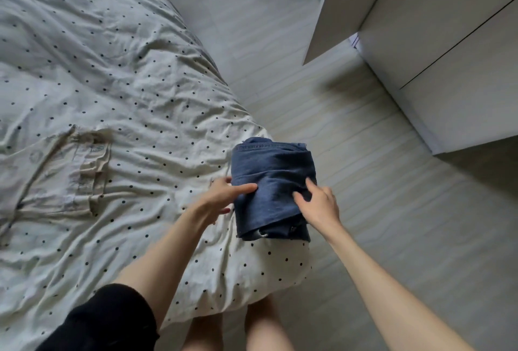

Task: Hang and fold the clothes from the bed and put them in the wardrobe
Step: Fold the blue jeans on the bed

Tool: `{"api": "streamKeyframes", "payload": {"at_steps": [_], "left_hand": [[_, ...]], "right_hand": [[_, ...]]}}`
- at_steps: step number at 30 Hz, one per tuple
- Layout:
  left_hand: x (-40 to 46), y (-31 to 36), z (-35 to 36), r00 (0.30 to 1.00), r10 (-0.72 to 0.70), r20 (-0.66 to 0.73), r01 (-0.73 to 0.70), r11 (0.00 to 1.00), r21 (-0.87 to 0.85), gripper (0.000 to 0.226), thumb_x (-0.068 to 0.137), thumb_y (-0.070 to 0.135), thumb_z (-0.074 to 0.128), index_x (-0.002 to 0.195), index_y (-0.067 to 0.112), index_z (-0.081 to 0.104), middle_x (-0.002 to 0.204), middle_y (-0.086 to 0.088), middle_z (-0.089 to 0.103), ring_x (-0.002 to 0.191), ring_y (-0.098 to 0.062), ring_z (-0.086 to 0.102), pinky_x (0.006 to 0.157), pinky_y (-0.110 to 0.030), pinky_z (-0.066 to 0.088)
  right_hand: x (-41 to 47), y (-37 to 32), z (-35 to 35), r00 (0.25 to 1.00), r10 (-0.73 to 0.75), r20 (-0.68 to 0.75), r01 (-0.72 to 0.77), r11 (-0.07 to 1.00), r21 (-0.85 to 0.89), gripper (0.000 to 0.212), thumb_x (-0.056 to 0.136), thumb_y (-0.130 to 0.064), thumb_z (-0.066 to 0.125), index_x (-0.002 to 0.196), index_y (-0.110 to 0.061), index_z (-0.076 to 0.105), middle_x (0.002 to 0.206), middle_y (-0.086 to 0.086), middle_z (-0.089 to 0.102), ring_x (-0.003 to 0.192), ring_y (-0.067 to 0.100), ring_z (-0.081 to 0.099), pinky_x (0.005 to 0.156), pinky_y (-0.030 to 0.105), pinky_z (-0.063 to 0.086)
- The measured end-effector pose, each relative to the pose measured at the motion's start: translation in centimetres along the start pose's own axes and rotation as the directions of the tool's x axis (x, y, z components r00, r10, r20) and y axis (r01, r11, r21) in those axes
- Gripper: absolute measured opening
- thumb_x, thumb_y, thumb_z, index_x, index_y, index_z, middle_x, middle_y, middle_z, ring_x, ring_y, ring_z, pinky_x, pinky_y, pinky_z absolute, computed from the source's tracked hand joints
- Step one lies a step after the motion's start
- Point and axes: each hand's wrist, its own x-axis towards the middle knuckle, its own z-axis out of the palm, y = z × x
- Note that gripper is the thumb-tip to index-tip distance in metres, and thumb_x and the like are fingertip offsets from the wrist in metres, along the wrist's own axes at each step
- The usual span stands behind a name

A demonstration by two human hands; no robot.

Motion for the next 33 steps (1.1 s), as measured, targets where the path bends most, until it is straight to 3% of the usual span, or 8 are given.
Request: {"api": "streamKeyframes", "payload": {"at_steps": [3,8,14,18,21,25,28,33], "left_hand": [[-0.1,0.6,1.2,0.999,-0.021,-0.028,0.020,0.999,-0.033,0.053,0.079,0.025,0.073,0.124,0.019,0.047,0.118,-0.005,0.058,0.111,-0.023,0.054,0.098,-0.047,0.042],[0.4,-0.6,0.9,1.000,-0.001,-0.001,0.001,0.991,-0.133,0.060,0.078,0.016,0.073,0.129,0.012,0.042,0.124,-0.011,0.056,0.107,-0.024,0.058,0.093,-0.042,0.047],[-0.9,1.9,4.0,0.979,0.189,-0.078,-0.195,0.978,-0.071,0.053,0.071,0.009,0.078,0.117,0.016,0.051,0.098,-0.007,0.066,0.081,-0.017,0.065,0.061,-0.026,0.050],[-3.3,6.0,6.5,0.959,0.280,0.032,-0.281,0.960,0.014,0.051,0.071,0.012,0.079,0.115,0.016,0.053,0.096,-0.006,0.066,0.084,-0.016,0.065,0.070,-0.030,0.055],[-5.3,8.9,7.5,0.950,0.294,0.104,-0.289,0.955,-0.063,0.055,0.071,0.013,0.079,0.120,0.012,0.053,0.108,-0.008,0.066,0.096,-0.020,0.064,0.081,-0.036,0.054],[-7.9,11.9,6.6,0.914,0.353,0.200,-0.321,0.931,-0.173,0.051,0.072,0.015,0.078,0.118,0.012,0.058,0.107,-0.008,0.069,0.091,-0.019,0.068,0.072,-0.030,0.056],[-9.9,12.5,4.2,0.902,0.380,0.207,-0.336,0.916,-0.217,0.043,0.073,0.013,0.076,0.113,0.013,0.061,0.090,-0.001,0.072,0.074,-0.013,0.069,0.067,-0.027,0.055],[-12.0,7.2,-4.0,0.915,0.368,0.164,-0.324,0.914,-0.244,0.046,0.064,0.013,0.079,0.106,0.020,0.063,0.090,0.001,0.073,0.077,-0.012,0.070,0.066,-0.027,0.055]], "right_hand": [[-0.1,-0.2,0.8,0.991,0.013,0.135,-0.006,0.999,-0.054,0.064,0.094,-0.053,0.040,0.150,-0.029,0.021,0.149,0.016,0.027,0.136,0.032,0.028,0.109,0.036,0.027],[-1.0,0.1,2.4,0.990,-0.120,0.069,0.128,0.983,-0.128,0.063,0.095,-0.052,0.037,0.150,-0.028,0.019,0.159,0.007,-0.009,0.146,0.023,-0.007,0.117,0.039,0.006],[-4.7,0.7,2.6,0.988,-0.150,-0.037,0.154,0.980,0.128,0.059,0.100,-0.042,0.032,0.150,-0.033,0.004,0.160,-0.001,-0.001,0.146,0.018,0.006,0.116,0.037,0.018],[-6.8,0.7,-0.9,0.963,-0.135,-0.232,0.189,0.955,0.228,0.056,0.101,-0.032,0.032,0.151,-0.027,0.006,0.159,-0.002,0.003,0.146,0.017,0.008,0.118,0.034,0.015],[-8.1,-0.9,-5.0,0.879,-0.210,-0.428,0.302,0.940,0.159,0.049,0.102,-0.025,0.031,0.149,-0.020,0.019,0.157,0.002,0.017,0.145,0.018,0.015,0.117,0.042,0.016],[-10.3,-3.9,-8.9,0.708,-0.298,-0.640,0.370,0.929,-0.024,0.056,0.095,-0.039,0.022,0.144,-0.017,0.035,0.150,0.007,0.035,0.139,0.029,0.030,0.114,0.047,0.021],[-11.8,-6.5,-9.5,0.673,-0.366,-0.642,0.367,0.920,-0.140,0.062,0.091,-0.045,0.016,0.143,-0.020,0.038,0.149,0.006,0.037,0.138,0.030,0.033,0.111,0.047,0.023],[-14.8,-10.1,-3.7,0.711,-0.503,-0.492,0.398,0.864,-0.308,0.059,0.093,-0.046,0.022,0.143,-0.020,0.040,0.147,0.009,0.041,0.133,0.035,0.038,0.106,0.053,0.032]]}}
